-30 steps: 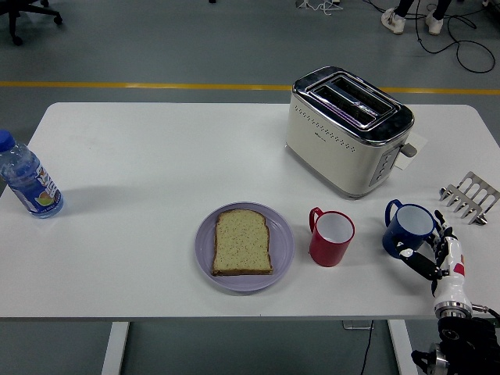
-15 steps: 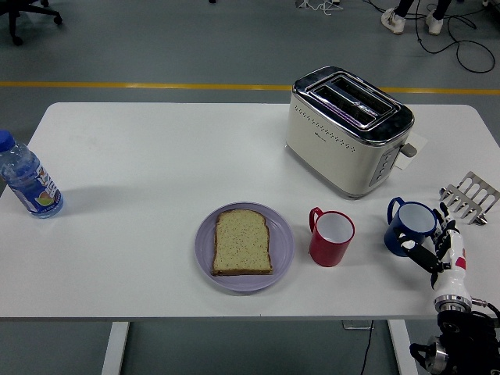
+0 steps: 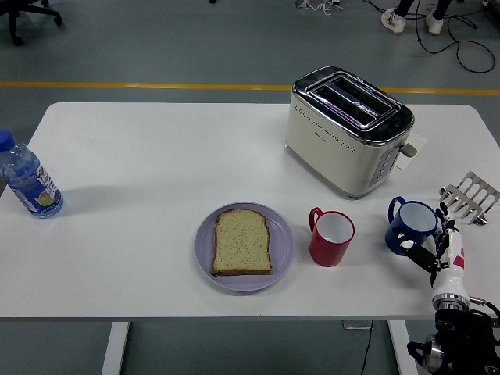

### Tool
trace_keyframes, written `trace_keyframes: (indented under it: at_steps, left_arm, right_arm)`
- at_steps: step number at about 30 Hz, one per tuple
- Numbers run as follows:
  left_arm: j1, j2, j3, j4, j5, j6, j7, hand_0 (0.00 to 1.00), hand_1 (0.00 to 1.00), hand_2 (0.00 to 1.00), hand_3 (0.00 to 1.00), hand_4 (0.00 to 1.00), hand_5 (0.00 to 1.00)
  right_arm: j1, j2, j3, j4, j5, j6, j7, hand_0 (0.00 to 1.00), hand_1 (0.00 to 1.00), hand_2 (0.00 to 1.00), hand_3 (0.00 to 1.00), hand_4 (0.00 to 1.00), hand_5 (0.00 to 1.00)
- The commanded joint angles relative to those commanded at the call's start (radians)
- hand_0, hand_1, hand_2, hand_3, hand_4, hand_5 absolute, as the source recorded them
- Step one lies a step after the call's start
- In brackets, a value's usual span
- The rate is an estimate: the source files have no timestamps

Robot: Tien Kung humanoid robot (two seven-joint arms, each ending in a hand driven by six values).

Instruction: Pick up the cup,pour liquid into bread,place the cup on the desk

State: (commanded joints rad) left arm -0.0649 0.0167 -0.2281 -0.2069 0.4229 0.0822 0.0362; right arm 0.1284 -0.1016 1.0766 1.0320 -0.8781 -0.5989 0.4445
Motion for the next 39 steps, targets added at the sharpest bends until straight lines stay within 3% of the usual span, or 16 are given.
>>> trace_keyframes:
  at_steps: [12, 13, 24, 25, 30, 31, 37, 38, 39]
  left_arm:
    - [-0.001, -0.001, -0.002, 0.000, 0.000, 0.000, 0.000, 0.641, 0.649, 0.668, 0.568, 0.340, 0.842]
    - [-0.001, -0.001, -0.002, 0.000, 0.000, 0.000, 0.000, 0.641, 0.649, 0.668, 0.568, 0.340, 0.842]
    - [-0.002, -0.001, -0.001, 0.000, -0.002, 0.000, 0.000, 0.641, 0.649, 0.668, 0.567, 0.340, 0.843]
    - [-0.001, -0.002, 0.000, 0.000, -0.001, 0.000, 0.000, 0.641, 0.649, 0.668, 0.567, 0.342, 0.845]
    - [0.003, -0.003, 0.002, 0.000, -0.004, 0.000, 0.001, 0.641, 0.649, 0.668, 0.567, 0.342, 0.845]
    - [0.003, -0.003, 0.003, 0.000, -0.003, 0.000, 0.001, 0.640, 0.649, 0.668, 0.567, 0.339, 0.844]
    - [0.007, -0.004, 0.008, 0.001, -0.005, -0.001, 0.001, 0.640, 0.649, 0.668, 0.567, 0.339, 0.844]
    - [0.008, -0.004, 0.009, 0.001, -0.006, -0.001, 0.001, 0.640, 0.649, 0.668, 0.568, 0.340, 0.846]
    - [0.008, -0.005, 0.010, 0.001, -0.006, -0.001, 0.001, 0.640, 0.649, 0.668, 0.568, 0.340, 0.846]
  right_arm:
    - [0.019, -0.006, -0.025, -0.009, 0.023, -0.023, 0.000, 0.960, 0.856, 0.963, 0.998, 0.901, 0.043]
    - [0.021, -0.006, -0.027, -0.009, 0.024, -0.024, 0.002, 0.950, 0.836, 0.921, 0.998, 0.946, 0.049]
    - [0.036, 0.001, -0.043, -0.020, 0.053, -0.043, 0.016, 0.926, 0.805, 0.905, 0.985, 0.950, 0.049]
    - [0.038, 0.002, -0.045, -0.023, 0.055, -0.045, 0.017, 0.899, 0.775, 0.882, 0.949, 0.951, 0.049]
    - [0.041, 0.003, -0.054, -0.028, 0.069, -0.047, 0.030, 0.899, 0.775, 0.882, 0.949, 0.951, 0.049]
    - [0.041, 0.002, -0.055, -0.029, 0.071, -0.047, 0.032, 0.842, 0.697, 0.803, 0.884, 0.948, 0.050]
    - [0.040, 0.000, -0.063, -0.032, 0.085, -0.047, 0.038, 0.842, 0.697, 0.803, 0.884, 0.948, 0.050]
    - [0.041, 0.000, -0.064, -0.032, 0.087, -0.047, 0.040, 0.765, 0.643, 0.733, 0.813, 0.949, 0.054]
    - [0.041, 0.000, -0.065, -0.033, 0.088, -0.047, 0.040, 0.765, 0.643, 0.733, 0.813, 0.949, 0.054]
